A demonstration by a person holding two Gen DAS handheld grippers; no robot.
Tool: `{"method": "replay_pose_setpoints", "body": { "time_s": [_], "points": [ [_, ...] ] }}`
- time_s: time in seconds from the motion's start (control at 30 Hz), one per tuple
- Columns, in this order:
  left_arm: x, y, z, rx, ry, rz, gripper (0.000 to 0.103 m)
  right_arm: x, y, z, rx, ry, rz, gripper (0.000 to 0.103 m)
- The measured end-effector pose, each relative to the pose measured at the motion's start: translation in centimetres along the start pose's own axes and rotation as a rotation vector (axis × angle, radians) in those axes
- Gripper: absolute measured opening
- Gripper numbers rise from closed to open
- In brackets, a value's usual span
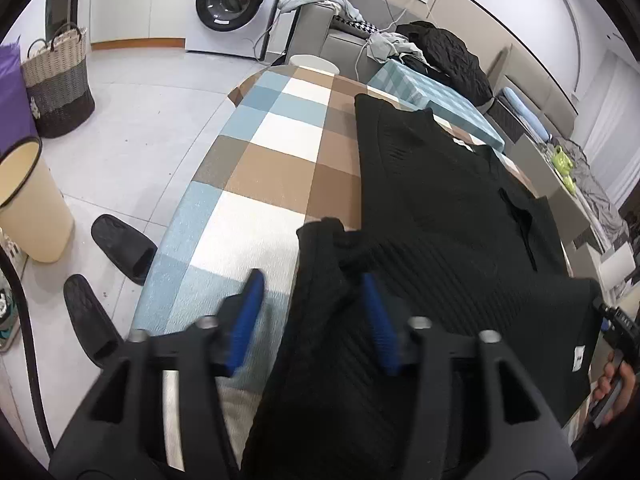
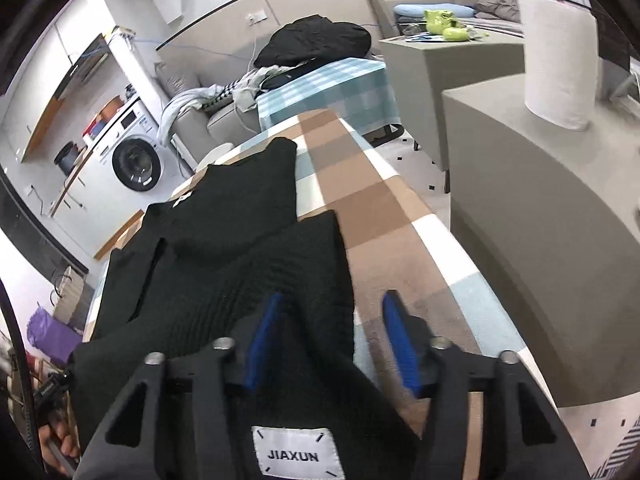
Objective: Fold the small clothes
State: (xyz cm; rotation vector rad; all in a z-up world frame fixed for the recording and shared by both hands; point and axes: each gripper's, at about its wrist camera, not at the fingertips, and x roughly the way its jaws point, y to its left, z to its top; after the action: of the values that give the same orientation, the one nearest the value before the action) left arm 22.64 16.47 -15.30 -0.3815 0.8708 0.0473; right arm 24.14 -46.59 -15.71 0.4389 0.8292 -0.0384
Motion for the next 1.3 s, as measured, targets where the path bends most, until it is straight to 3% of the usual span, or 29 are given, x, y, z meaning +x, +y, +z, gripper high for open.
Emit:
{"method": "replay_pose_setpoints", "body": {
  "time_s": [0.17,0.2,0.23,0.27,0.37,0.47,0.57,1.03,1.1,1.17,1.27,1.3],
  "points": [
    [1.8,-0.6,0.9,-0.011,0.013,-0.058,0.053,2.3,0.9,0.6,0.011,0.047,0.054,0.056],
    [2.3,-0.8,1.0,-0.007,0.016,-0.060,0.050,2.9,1.4,0.6,-0.005,0.053,0.046,0.055],
    [2.7,-1.0,1.1,-0.005,0.018,-0.064,0.041,3.4,1.8,0.6,-0.014,0.058,0.033,0.055],
    [3.1,-1.2,1.2,0.000,0.021,-0.066,0.030,3.8,1.9,0.6,-0.014,0.064,0.030,0.048],
    [3.5,-1.7,1.0,0.020,0.025,-0.063,0.014,4.4,2.6,0.3,-0.030,0.074,0.016,0.028],
    [3.0,-2.0,0.5,0.044,0.012,-0.048,0.011,4.2,2.6,0.0,-0.055,0.090,0.011,0.016],
    [1.9,-2.0,-0.6,0.065,0.005,-0.036,0.010,3.7,2.7,-0.6,-0.081,0.105,0.016,0.013],
    [-6.2,0.1,-7.3,0.097,-0.027,-0.017,0.011,-2.9,1.0,-6.8,-0.119,0.151,0.056,0.013],
    [-6.9,0.4,-7.5,0.083,-0.035,-0.019,0.014,-3.1,0.9,-6.8,-0.117,0.148,0.058,0.019],
    [-7.5,0.9,-7.8,0.069,-0.022,-0.001,0.030,-3.7,0.8,-6.9,-0.129,0.158,0.059,0.025],
    [-9.0,1.7,-8.9,0.058,-0.018,-0.003,0.034,-5.1,0.6,-7.4,-0.144,0.145,0.071,0.042],
    [-9.4,1.9,-9.3,0.056,-0.019,-0.007,0.034,-5.6,0.4,-7.8,-0.149,0.143,0.077,0.043]
  ]
}}
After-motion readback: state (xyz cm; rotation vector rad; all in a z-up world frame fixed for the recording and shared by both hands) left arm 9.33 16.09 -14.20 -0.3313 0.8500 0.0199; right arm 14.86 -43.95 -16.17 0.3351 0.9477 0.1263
